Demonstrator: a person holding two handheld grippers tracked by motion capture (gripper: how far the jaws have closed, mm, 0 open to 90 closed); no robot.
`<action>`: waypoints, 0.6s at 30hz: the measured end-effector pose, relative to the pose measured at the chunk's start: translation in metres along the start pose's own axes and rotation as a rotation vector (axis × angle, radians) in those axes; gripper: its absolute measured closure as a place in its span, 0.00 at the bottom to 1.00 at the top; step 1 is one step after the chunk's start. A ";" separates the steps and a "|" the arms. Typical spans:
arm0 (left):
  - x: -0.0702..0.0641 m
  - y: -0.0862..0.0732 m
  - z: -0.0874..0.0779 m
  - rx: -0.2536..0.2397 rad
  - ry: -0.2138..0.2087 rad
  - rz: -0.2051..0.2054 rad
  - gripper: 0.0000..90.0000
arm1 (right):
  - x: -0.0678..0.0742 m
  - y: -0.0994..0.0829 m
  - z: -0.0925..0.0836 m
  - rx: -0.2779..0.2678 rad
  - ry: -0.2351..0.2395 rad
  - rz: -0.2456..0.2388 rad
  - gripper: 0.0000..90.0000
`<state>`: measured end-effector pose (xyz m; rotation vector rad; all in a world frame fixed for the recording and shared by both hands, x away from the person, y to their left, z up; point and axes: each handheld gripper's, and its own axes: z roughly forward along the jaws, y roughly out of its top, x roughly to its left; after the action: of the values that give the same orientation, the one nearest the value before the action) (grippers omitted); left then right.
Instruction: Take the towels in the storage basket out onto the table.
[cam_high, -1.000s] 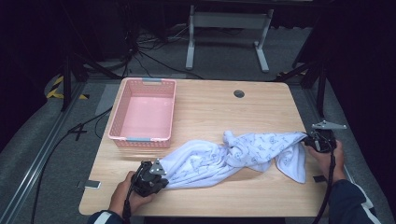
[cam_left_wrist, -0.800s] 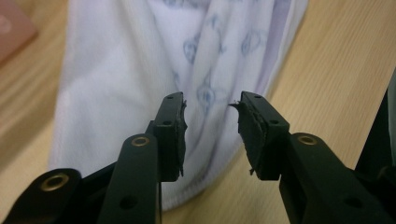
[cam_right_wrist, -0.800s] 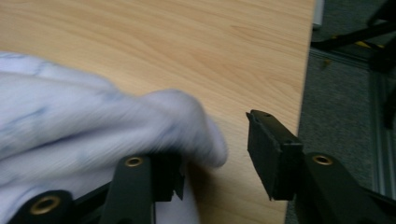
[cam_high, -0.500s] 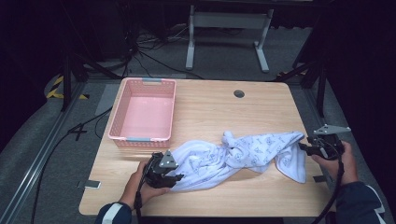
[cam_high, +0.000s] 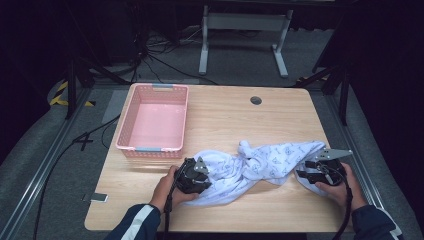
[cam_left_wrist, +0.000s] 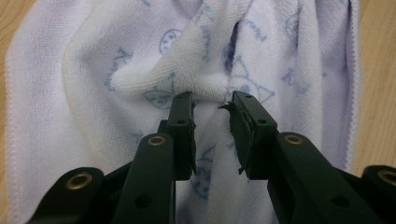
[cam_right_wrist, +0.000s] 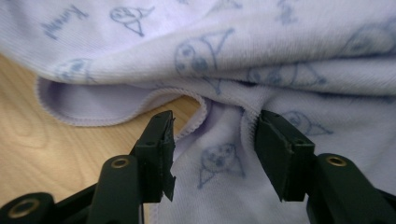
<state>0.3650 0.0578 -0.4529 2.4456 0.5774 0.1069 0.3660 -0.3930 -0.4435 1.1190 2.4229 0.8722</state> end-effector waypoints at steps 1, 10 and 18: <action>0.001 0.000 0.001 -0.006 -0.011 -0.005 0.81 | -0.001 -0.002 0.002 0.017 -0.019 -0.015 0.62; 0.009 -0.019 -0.016 0.019 0.027 -0.025 0.95 | -0.027 -0.020 -0.016 0.060 -0.145 0.064 0.92; 0.006 -0.054 -0.041 0.023 0.066 -0.116 0.96 | -0.052 -0.015 -0.013 0.093 -0.240 0.149 0.92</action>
<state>0.3416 0.1217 -0.4523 2.4314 0.7524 0.1350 0.3841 -0.4458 -0.4408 1.3685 2.2249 0.6319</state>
